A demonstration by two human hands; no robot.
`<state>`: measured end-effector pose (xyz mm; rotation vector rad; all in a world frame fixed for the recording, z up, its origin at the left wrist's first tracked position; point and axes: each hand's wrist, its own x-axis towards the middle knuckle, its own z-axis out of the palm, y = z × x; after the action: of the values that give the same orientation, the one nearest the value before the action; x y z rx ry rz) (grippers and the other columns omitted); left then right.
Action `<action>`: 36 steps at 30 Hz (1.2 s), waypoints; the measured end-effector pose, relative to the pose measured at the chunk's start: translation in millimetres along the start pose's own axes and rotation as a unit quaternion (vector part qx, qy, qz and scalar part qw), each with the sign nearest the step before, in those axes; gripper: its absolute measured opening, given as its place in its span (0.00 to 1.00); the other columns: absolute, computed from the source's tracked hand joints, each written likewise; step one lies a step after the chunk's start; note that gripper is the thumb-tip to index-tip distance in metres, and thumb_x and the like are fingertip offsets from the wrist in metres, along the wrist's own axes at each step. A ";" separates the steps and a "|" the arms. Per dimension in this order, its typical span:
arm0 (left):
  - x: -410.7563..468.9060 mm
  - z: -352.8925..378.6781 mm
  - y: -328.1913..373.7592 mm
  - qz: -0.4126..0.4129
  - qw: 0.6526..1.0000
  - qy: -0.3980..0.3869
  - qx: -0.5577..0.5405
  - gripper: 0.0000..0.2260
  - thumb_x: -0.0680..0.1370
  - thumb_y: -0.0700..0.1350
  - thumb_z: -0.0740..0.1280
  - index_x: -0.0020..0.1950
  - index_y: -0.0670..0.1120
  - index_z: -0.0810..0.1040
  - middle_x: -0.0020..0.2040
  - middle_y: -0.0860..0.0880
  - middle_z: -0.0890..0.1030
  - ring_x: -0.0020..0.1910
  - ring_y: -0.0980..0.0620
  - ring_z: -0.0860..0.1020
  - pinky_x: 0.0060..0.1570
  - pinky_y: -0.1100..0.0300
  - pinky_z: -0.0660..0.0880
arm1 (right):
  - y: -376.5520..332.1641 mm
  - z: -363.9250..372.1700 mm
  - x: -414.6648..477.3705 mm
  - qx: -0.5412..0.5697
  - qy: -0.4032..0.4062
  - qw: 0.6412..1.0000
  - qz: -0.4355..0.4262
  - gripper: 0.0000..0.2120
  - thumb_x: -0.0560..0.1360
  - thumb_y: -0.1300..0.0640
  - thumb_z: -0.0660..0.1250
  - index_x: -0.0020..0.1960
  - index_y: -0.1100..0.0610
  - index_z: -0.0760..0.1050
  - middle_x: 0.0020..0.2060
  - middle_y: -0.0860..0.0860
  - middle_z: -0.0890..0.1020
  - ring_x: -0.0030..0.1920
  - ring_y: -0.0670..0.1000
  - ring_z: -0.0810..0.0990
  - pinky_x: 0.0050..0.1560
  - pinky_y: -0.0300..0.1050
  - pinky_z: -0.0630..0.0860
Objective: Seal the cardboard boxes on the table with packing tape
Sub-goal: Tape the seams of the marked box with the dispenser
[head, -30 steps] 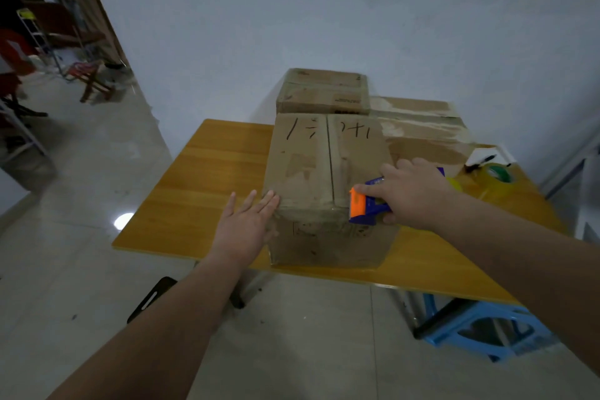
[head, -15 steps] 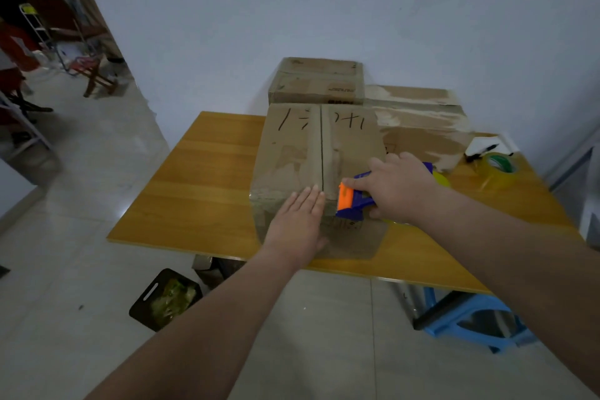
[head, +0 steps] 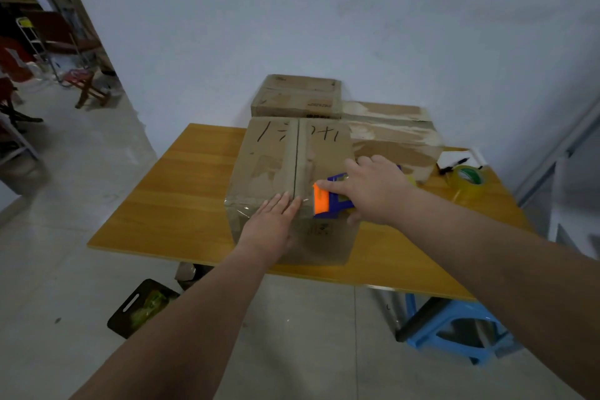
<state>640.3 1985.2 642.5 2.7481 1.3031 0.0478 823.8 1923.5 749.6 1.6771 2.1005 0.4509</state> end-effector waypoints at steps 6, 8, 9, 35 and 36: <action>1.4 5.1 1.2 -0.006 1.000 0.010 0.016 0.34 0.79 0.43 0.62 0.78 0.51 0.43 0.78 0.49 0.46 0.76 0.51 0.45 0.74 0.57 0.42 | 45.2 22.5 -35.0 0.005 -0.029 0.998 0.046 0.35 0.75 0.37 0.62 0.76 0.39 0.48 0.62 0.54 0.70 0.59 0.56 0.71 0.56 0.49 0.67; 2.2 7.7 1.2 -0.008 1.000 0.017 0.019 0.34 0.79 0.44 0.62 0.78 0.51 0.44 0.78 0.49 0.46 0.76 0.51 0.45 0.73 0.57 0.42 | 41.1 28.1 -30.7 -0.010 -0.036 0.998 0.041 0.34 0.76 0.39 0.61 0.76 0.40 0.48 0.63 0.54 0.69 0.59 0.57 0.71 0.56 0.50 0.67; 2.4 8.8 1.2 -0.010 1.000 0.018 0.022 0.34 0.79 0.45 0.62 0.78 0.51 0.44 0.78 0.49 0.46 0.76 0.51 0.45 0.73 0.57 0.42 | 38.2 30.8 -27.4 -0.017 -0.038 0.998 0.038 0.33 0.77 0.40 0.61 0.76 0.41 0.48 0.64 0.54 0.69 0.60 0.57 0.71 0.56 0.50 0.67; -19.3 16.8 -16.5 -0.084 0.992 0.045 0.081 0.34 0.80 0.55 0.57 0.76 0.53 0.36 0.78 0.52 0.40 0.76 0.52 0.40 0.74 0.48 0.42 | 36.3 57.0 -24.2 0.073 -0.044 0.994 0.065 0.32 0.77 0.42 0.61 0.76 0.39 0.50 0.61 0.53 0.70 0.59 0.58 0.72 0.61 0.53 0.67; -17.9 16.9 -11.6 -0.096 0.991 0.047 0.086 0.34 0.80 0.56 0.57 0.76 0.51 0.36 0.78 0.50 0.40 0.76 0.51 0.40 0.74 0.48 0.41 | 36.2 58.3 -24.8 0.073 -0.042 0.994 0.066 0.32 0.77 0.42 0.61 0.76 0.39 0.50 0.61 0.53 0.70 0.58 0.58 0.72 0.60 0.52 0.67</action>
<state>621.2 1977.3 624.7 2.7727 1.6654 0.0540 888.5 1907.1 720.0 1.8929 2.0121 0.2663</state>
